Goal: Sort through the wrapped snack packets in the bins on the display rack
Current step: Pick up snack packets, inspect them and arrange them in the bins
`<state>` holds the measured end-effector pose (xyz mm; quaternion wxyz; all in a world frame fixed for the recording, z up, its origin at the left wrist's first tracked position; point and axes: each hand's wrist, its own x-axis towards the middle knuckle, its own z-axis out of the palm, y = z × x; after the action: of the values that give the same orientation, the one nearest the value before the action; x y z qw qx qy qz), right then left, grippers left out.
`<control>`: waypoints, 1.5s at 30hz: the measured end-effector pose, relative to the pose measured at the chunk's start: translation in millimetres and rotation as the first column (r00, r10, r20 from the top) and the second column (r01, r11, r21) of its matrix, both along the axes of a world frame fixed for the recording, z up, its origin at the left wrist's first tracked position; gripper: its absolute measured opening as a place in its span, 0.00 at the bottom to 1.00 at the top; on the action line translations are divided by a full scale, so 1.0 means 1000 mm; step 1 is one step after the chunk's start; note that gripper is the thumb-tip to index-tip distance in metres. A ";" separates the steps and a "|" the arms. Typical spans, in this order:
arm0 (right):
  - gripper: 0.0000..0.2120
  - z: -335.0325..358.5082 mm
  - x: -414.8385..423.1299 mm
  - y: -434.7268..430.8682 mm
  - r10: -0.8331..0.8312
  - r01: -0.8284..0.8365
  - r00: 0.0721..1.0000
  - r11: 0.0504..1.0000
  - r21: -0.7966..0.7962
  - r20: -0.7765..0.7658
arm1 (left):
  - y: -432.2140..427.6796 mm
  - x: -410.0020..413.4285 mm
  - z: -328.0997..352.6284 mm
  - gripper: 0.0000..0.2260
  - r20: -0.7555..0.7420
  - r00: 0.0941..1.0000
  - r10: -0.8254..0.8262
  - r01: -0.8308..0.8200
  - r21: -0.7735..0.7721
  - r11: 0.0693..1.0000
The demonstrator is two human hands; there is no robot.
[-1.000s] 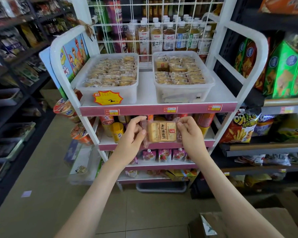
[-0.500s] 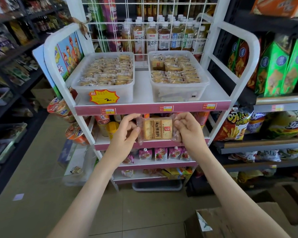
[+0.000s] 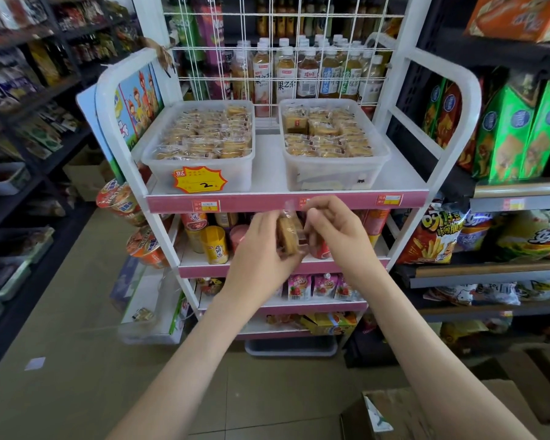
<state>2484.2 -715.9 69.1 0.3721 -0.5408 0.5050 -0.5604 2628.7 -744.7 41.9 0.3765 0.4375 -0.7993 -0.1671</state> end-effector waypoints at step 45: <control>0.06 -0.021 -0.029 -0.017 -0.334 0.218 0.830 0.932 -0.291 -0.448 | -0.025 0.019 0.025 0.11 -0.438 0.891 0.121 0.113 0.471 0.875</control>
<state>2454.9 -732.5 48.3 0.0822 -0.6247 0.5882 -0.5070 2648.0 -769.5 66.7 0.4314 0.4679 -0.6204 -0.4583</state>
